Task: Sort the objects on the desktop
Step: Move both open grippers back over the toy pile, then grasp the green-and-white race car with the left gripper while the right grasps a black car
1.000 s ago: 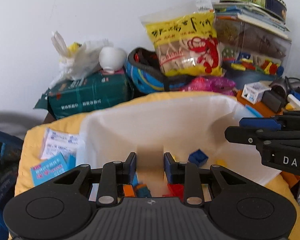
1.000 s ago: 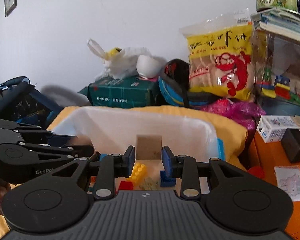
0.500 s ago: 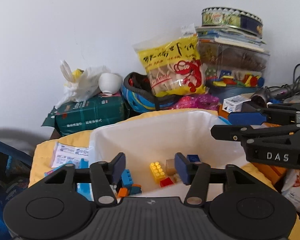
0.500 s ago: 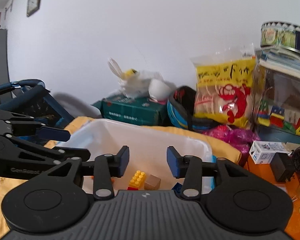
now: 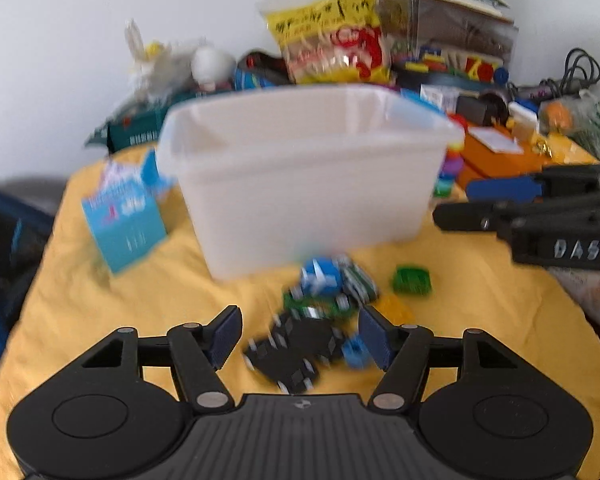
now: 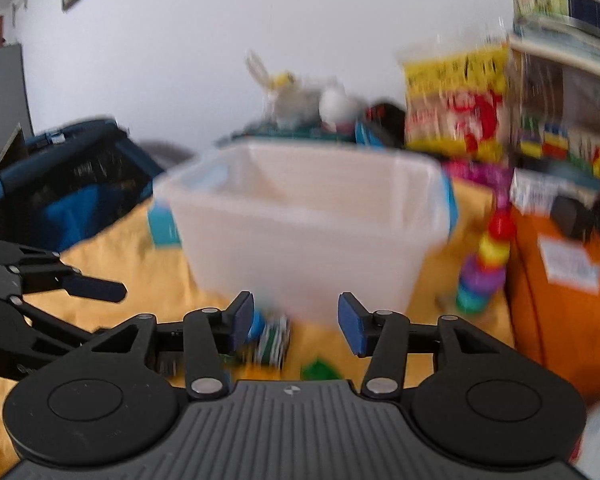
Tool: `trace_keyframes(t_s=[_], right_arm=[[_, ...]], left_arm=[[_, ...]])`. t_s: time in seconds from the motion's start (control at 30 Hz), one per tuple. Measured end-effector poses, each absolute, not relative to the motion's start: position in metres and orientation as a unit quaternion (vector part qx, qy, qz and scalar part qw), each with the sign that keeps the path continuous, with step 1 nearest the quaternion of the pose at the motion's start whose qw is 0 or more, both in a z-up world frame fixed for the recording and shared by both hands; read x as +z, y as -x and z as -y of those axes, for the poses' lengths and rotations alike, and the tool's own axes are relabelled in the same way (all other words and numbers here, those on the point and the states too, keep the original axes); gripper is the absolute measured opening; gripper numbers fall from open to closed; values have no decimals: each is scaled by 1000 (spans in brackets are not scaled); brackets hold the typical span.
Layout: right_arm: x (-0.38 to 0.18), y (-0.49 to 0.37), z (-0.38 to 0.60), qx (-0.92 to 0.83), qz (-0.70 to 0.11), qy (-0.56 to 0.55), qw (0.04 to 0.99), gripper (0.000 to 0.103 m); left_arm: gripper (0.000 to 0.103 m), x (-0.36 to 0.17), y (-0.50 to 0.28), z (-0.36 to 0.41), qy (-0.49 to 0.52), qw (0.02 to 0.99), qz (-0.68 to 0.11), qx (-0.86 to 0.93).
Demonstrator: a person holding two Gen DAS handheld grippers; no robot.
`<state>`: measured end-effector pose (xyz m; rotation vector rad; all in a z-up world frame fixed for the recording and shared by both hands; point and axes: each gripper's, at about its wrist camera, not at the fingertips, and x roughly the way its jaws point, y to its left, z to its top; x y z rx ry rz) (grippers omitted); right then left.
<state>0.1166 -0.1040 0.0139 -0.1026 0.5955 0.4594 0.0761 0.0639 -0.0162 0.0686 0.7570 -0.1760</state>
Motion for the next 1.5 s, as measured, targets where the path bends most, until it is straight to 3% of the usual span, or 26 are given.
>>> trace_keyframes(t_s=[0.37,0.63,0.83,0.93,1.03,1.17,1.33,1.5], right_arm=[[-44,-99,99,235,-369,53,898,55],[-59,-86,88,249,-386,81,885,45],[-54,-89,90,237,-384,77,889,44],[-54,-88,88,238,-383,79,889,44],[-50,-85,84,240,-366,95,894,44],[-39,-85,68,271,-327,128,896,44],[-44,-93,26,332,-295,212,871,41],[-64,-118,-11,329,-306,272,851,37]], left_arm=[[68,-65,-53,-52,-68,904,-414,-80],[68,-64,-55,-46,-138,909,-382,-91],[67,-67,-82,-37,-127,908,-389,-85],[54,-77,-93,-35,-145,902,-404,-50],[35,-75,-88,-50,-124,908,-396,-47],[20,-74,-80,-75,-96,904,-413,-63],[20,-75,-75,-102,-34,902,-424,-76],[22,-78,-91,-99,-49,899,-425,-92]])
